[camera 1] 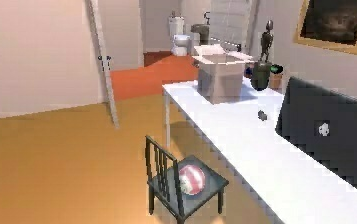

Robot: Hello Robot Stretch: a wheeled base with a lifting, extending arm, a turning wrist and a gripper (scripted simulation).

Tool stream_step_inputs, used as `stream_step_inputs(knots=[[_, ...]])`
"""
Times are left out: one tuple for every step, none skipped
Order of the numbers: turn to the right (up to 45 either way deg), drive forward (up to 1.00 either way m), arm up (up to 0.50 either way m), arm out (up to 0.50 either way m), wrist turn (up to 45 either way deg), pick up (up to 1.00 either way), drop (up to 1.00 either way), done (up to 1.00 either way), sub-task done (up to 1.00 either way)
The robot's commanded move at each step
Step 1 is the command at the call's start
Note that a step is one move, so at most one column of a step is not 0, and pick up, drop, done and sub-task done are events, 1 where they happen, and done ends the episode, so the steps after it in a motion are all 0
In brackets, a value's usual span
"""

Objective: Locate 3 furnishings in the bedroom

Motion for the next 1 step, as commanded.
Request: stream_step_inputs(knots=[[0.0,0.0,0.0,0.0,0.0,0.0,0.0,1.0,0.0]])
